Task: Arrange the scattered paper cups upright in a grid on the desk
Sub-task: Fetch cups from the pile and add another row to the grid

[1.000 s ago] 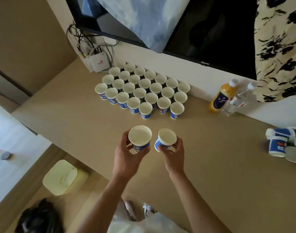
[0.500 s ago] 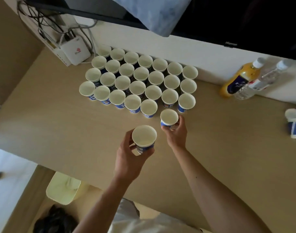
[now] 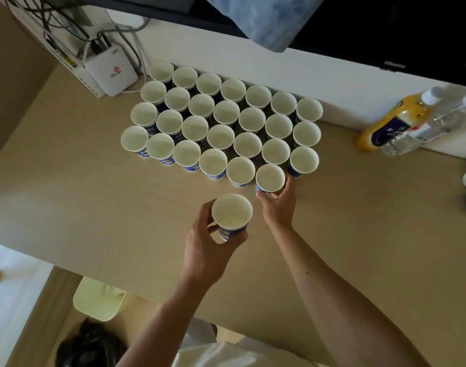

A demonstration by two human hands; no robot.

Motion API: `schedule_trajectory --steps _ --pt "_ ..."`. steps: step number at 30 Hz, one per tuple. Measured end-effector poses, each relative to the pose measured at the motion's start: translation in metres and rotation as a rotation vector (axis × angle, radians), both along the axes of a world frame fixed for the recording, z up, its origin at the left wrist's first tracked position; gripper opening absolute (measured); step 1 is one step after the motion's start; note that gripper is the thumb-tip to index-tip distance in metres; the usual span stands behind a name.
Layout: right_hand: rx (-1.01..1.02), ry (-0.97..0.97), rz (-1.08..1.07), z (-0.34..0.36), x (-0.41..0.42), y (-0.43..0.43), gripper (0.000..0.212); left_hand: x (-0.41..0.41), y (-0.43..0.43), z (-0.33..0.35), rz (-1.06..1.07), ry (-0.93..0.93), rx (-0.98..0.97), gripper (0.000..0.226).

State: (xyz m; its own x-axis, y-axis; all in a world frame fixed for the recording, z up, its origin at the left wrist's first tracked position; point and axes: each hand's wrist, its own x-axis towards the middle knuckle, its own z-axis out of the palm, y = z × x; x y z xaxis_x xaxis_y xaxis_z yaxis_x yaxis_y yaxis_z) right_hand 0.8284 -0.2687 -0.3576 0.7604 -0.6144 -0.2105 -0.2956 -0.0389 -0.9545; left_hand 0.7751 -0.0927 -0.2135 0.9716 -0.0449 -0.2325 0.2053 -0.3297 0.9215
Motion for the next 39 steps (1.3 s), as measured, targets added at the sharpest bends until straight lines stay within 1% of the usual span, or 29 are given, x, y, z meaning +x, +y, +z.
schedule_trajectory --steps 3,5,7,9,10,11,12,13,14,16,18,21,23,25,27,28,32,39 --pt "-0.030 0.062 0.009 0.005 -0.013 -0.001 0.074 0.001 -0.004 0.000 -0.004 -0.005 -0.007 0.063" --pt "-0.055 0.116 -0.049 0.008 -0.030 -0.001 0.074 0.002 -0.009 0.000 -0.005 -0.011 -0.006 0.064" --pt "-0.026 0.122 -0.141 0.019 -0.052 -0.004 0.065 0.003 -0.014 0.000 -0.012 -0.009 0.001 0.066" --pt "0.088 0.099 -0.164 0.038 -0.069 -0.010 0.049 0.004 -0.022 -0.002 -0.022 0.004 0.007 0.066" --pt "0.183 0.073 -0.133 0.050 -0.075 -0.016 0.042 0.005 -0.027 -0.002 -0.028 0.010 0.007 0.066" --pt "0.275 0.039 -0.068 0.062 -0.080 -0.022 0.040 0.005 -0.032 -0.003 -0.039 0.016 0.007 0.066" --pt "0.348 0.002 0.033 0.074 -0.085 -0.028 0.046 0.006 -0.038 -0.003 -0.056 0.018 0.009 0.066" --pt "0.401 -0.026 0.154 0.085 -0.088 -0.034 0.056 0.006 -0.043 -0.003 -0.082 0.015 0.014 0.066" --pt "0.438 -0.048 0.267 0.095 -0.091 -0.040 0.064 0.006 -0.050 -0.003 -0.114 0.010 0.019 0.065" --pt "0.455 -0.059 0.429 0.109 -0.090 -0.045 0.069 0.005 -0.059 -0.003 -0.172 -0.013 0.028 0.065" --pt "0.437 -0.065 0.460 0.117 -0.089 -0.048 0.069 0.002 -0.066 -0.003 -0.228 -0.057 0.034 0.066" --pt "0.393 -0.074 0.434 0.120 -0.087 -0.051 0.067 -0.001 -0.071 -0.004 -0.281 -0.105 0.053 0.070" --pt "0.312 -0.050 0.395 0.117 -0.086 -0.055 0.064 -0.003 -0.068 -0.006 -0.310 -0.128 0.102 0.077" --pt "0.219 -0.002 0.235 0.109 -0.083 -0.058 0.060 -0.006 -0.061 -0.007 -0.309 -0.110 0.147 0.080" --pt "0.169 0.025 0.044 0.096 -0.078 -0.060 0.058 -0.009 -0.053 -0.008 -0.281 -0.081 0.161 0.078" --pt "0.151 0.028 -0.007 0.088 -0.075 -0.061 0.057 -0.011 -0.049 -0.008 -0.269 -0.069 0.165 0.077" --pt "0.085 0.054 -0.034 0.057 -0.064 -0.063 0.060 -0.015 -0.034 -0.008 -0.232 -0.041 0.179 0.072" --pt "0.049 0.070 -0.012 0.037 -0.048 -0.061 0.064 -0.017 -0.023 -0.009 -0.194 -0.021 0.181 0.067"
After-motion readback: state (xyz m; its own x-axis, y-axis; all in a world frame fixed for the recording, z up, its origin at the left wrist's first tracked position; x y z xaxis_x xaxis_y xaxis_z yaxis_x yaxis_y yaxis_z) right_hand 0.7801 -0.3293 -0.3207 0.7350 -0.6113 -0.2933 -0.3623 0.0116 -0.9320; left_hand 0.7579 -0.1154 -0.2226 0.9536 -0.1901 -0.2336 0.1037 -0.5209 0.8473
